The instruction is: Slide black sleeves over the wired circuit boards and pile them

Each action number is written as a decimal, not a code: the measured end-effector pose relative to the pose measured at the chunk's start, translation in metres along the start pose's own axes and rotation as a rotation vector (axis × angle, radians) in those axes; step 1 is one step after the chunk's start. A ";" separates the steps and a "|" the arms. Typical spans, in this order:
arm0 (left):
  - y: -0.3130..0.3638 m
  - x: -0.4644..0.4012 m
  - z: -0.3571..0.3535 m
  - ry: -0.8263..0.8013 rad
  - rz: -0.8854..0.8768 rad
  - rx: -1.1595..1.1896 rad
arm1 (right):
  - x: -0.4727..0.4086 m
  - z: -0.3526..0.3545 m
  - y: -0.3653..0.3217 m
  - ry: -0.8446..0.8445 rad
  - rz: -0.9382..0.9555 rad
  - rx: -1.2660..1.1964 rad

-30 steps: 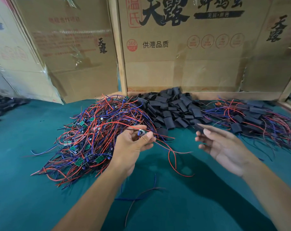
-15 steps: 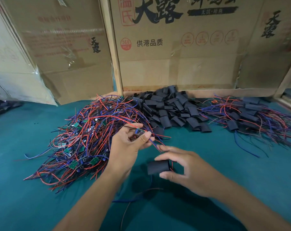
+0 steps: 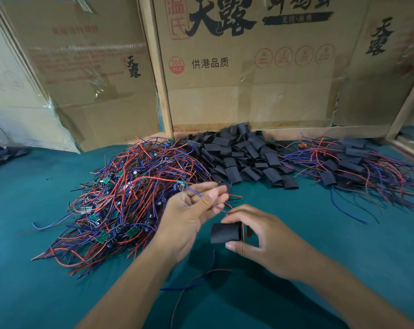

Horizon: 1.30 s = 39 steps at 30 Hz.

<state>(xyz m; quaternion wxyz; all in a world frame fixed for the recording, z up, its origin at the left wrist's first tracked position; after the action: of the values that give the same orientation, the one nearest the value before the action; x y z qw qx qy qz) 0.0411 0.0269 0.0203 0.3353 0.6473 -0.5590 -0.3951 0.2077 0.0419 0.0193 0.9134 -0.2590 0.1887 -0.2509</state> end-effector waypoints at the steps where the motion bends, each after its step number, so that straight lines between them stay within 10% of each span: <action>1: -0.004 0.001 -0.002 -0.032 0.018 -0.022 | 0.000 0.000 0.000 0.003 0.000 -0.003; 11: 0.003 -0.001 0.005 -0.005 -0.020 -0.194 | 0.003 0.017 0.011 0.057 -0.007 -0.040; 20: 0.015 -0.004 0.009 0.051 -0.082 0.019 | 0.012 0.043 0.053 0.221 -0.144 -0.613; 39: 0.005 -0.003 0.005 0.032 -0.099 -0.068 | 0.007 0.024 0.040 0.077 -0.067 -0.892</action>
<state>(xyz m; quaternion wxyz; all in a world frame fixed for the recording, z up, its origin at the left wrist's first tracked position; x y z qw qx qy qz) 0.0344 0.0291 0.0233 0.3460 0.6685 -0.5073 -0.4196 0.2391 0.0765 0.0137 0.6960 -0.6240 0.3038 -0.1841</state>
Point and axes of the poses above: each hand's wrist, its own x-axis away from the middle knuckle, its own z-axis out of the back of the hand, y = z × x, the point moved 4 cm from there along -x, towards the middle knuckle, and after that the axes turned 6 degrees about -y, right-handed, at the moved point
